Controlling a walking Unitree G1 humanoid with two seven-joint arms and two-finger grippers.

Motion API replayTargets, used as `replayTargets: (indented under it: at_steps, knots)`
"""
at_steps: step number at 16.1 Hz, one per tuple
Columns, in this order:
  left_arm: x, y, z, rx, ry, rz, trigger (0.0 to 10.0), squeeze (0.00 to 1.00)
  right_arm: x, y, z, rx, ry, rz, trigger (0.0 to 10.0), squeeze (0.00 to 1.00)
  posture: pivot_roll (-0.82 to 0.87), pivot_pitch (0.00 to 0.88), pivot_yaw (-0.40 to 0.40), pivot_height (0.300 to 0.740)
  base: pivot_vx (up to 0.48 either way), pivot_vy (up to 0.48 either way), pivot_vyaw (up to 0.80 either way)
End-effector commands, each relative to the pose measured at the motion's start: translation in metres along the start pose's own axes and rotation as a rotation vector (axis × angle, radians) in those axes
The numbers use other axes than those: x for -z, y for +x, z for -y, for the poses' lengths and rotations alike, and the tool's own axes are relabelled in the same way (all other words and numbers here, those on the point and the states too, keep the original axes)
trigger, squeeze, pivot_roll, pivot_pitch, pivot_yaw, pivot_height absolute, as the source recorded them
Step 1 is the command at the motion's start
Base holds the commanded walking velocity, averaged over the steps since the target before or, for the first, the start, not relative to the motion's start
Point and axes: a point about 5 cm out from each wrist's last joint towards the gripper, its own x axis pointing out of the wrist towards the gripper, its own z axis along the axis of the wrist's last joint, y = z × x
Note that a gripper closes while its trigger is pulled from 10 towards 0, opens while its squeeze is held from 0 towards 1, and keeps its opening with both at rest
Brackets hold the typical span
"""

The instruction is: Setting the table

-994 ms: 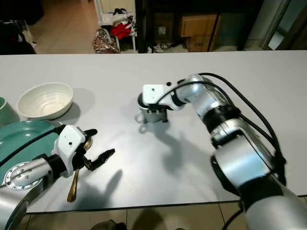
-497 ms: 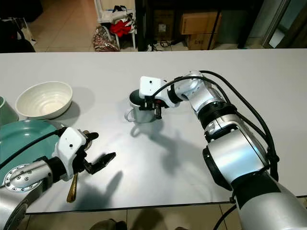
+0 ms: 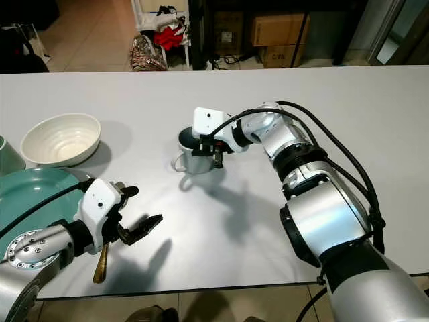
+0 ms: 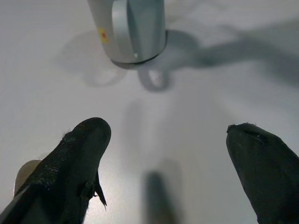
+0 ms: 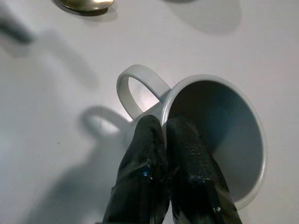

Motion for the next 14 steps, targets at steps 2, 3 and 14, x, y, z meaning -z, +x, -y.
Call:
replayTargets:
  at_steps: [2, 3, 14]
  knots:
    - [-0.003, -0.002, 0.002, 0.01, 0.013, -0.001, 10.0, 0.0, -0.003, 0.001, 0.001, 0.013, -0.009, 0.004, 10.0, 0.41, 0.04, 0.066, 0.051, 0.74, 0.0, 0.0, 0.0]
    - [-0.003, -0.002, 0.001, 0.009, 0.014, -0.002, 10.0, 0.0, -0.003, 0.002, 0.001, 0.008, -0.01, 0.004, 10.0, 1.0, 0.04, 0.065, 0.05, 0.74, 0.0, 0.0, 0.0]
    - [-0.019, -0.006, -0.006, -0.015, -0.033, 0.143, 10.0, 0.0, -0.042, -0.076, 0.0, 0.013, -0.078, 0.386, 10.0, 1.0, 0.0, 0.001, 0.059, 0.74, 0.0, 0.0, 0.0]
